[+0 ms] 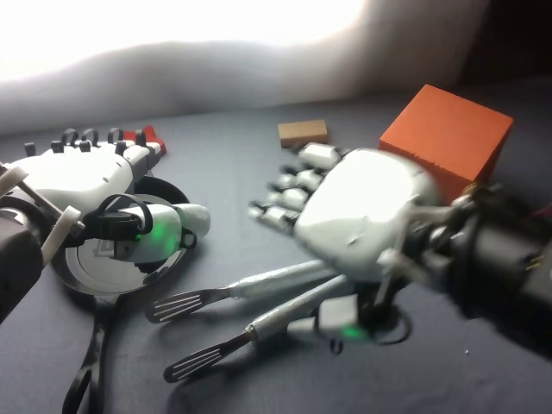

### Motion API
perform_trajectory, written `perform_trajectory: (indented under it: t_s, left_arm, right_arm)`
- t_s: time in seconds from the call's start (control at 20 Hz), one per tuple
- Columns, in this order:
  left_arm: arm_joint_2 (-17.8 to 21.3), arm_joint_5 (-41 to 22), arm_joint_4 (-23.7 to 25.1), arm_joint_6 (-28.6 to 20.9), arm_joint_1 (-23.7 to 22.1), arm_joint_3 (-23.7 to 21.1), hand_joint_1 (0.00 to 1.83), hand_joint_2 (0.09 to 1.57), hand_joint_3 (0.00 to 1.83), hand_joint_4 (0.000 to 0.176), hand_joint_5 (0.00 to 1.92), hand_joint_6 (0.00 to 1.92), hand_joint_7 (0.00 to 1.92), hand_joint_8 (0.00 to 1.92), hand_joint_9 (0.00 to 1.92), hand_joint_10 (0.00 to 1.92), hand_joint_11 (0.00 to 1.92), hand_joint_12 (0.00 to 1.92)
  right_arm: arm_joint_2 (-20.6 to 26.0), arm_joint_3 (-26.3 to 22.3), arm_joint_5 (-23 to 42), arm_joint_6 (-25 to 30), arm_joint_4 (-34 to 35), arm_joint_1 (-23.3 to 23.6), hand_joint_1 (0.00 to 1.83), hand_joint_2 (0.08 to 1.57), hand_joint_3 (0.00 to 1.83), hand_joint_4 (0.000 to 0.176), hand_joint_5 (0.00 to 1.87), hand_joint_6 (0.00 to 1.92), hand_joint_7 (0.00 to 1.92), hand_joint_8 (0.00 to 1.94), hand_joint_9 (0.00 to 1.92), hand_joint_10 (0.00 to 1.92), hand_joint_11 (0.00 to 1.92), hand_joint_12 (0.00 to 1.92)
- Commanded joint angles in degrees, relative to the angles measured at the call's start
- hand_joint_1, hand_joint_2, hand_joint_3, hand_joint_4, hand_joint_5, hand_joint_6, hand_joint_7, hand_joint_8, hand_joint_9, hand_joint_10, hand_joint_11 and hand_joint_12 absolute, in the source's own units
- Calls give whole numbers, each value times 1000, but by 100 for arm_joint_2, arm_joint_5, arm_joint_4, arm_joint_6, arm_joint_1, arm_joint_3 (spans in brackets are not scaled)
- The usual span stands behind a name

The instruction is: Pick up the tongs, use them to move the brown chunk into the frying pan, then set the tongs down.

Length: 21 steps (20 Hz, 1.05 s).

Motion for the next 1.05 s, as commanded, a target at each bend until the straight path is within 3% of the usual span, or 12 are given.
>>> perform_trajectory:
  t_s: [0.0, 0.1, 0.15, 0.2, 0.25, 0.35, 0.4, 0.45, 0.55, 0.65, 0.85, 1.0]
  left_arm:
    - [36, -301, 373, 8, -79, -25, 0, 1274, 0, 21, 141, 17, 210, 16, 188, 23, 1, 441]
    - [40, -301, 300, 8, -173, -100, 49, 1278, 0, 2, 346, 46, 499, 59, 436, 104, 0, 1001]
    - [36, -301, 262, 10, -239, -148, 59, 1285, 2, 0, 398, 50, 579, 73, 504, 138, 0, 1165]
    - [32, -310, 237, 13, -279, -176, 79, 1298, 0, 0, 523, 41, 656, 193, 463, 538, 0, 1384]
    - [17, -394, 228, 42, -356, -226, 99, 1307, 0, 0, 623, 73, 625, 555, 408, 933, 5, 1566]
    - [6, -416, 227, 254, -474, -264, 187, 1333, 3, 0, 559, 1134, 644, 1434, 576, 1582, 376, 1884]
    - [8, -399, 227, 286, -492, -284, 359, 1314, 0, 0, 577, 1574, 709, 1716, 679, 1827, 541, 1914]
    - [9, -399, 227, 285, -496, -314, 415, 1319, 0, 0, 605, 1740, 759, 1810, 743, 1898, 631, 1920]
    - [13, -400, 228, 316, -538, -361, 415, 1356, 6, 0, 779, 1619, 937, 1738, 907, 1880, 849, 1921]
    - [23, -399, 228, 436, -606, -401, 367, 1414, 17, 0, 880, 1775, 1064, 1793, 1056, 1919, 1038, 1921]
    - [41, -399, 227, 554, -708, -439, 551, 1452, 0, 0, 917, 1881, 1131, 1841, 1132, 1921, 1143, 1921]
    - [38, -399, 227, 571, -706, -449, 476, 1470, 6, 0, 911, 1886, 1104, 1843, 1109, 1921, 1121, 1921]
  right_arm:
    - [209, -179, -71, -187, 18, 169, 197, 1090, 6, 0, 540, 66, 725, 39, 596, 97, 24, 1359]
    - [687, -499, -24, -532, 768, 458, 248, 1159, 14, 0, 780, 130, 948, 73, 807, 162, 155, 1416]
    - [913, -640, -1, -593, 994, 578, 315, 1173, 2, 0, 855, 174, 1004, 81, 828, 290, 202, 1458]
    - [1067, -734, 3, -594, 1066, 649, 324, 1201, 12, 0, 891, 347, 1024, 271, 747, 784, 285, 1603]
    - [1329, -895, 34, -670, 1252, 760, 283, 1241, 10, 0, 888, 508, 966, 538, 686, 1075, 351, 1668]
    - [1755, -1119, 159, -749, 1578, 872, 277, 1309, 10, 0, 862, 1155, 938, 1317, 748, 1614, 506, 1896]
    - [1948, -1189, 293, -842, 1749, 879, 385, 1326, 8, 0, 889, 1289, 1029, 1476, 868, 1784, 659, 1916]
    - [2130, -1267, 391, -863, 1792, 870, 435, 1341, 7, 0, 899, 1407, 1059, 1595, 930, 1884, 778, 1920]
    - [2375, -1342, 534, -993, 1943, 858, 506, 1374, 9, 0, 945, 1561, 1111, 1681, 1059, 1920, 1032, 1921]
    - [2584, -1288, 980, -873, 2098, 892, 578, 1429, 20, 0, 1033, 1773, 1200, 1781, 1209, 1921, 1233, 1921]
    - [2678, -1198, 1049, -602, 2127, 1129, 629, 1457, 15, 0, 1048, 1916, 1242, 1873, 1278, 1921, 1304, 1921]
    - [2692, -1192, 1052, -670, 2126, 1068, 638, 1454, 10, 0, 1038, 1904, 1240, 1880, 1274, 1921, 1313, 1921]
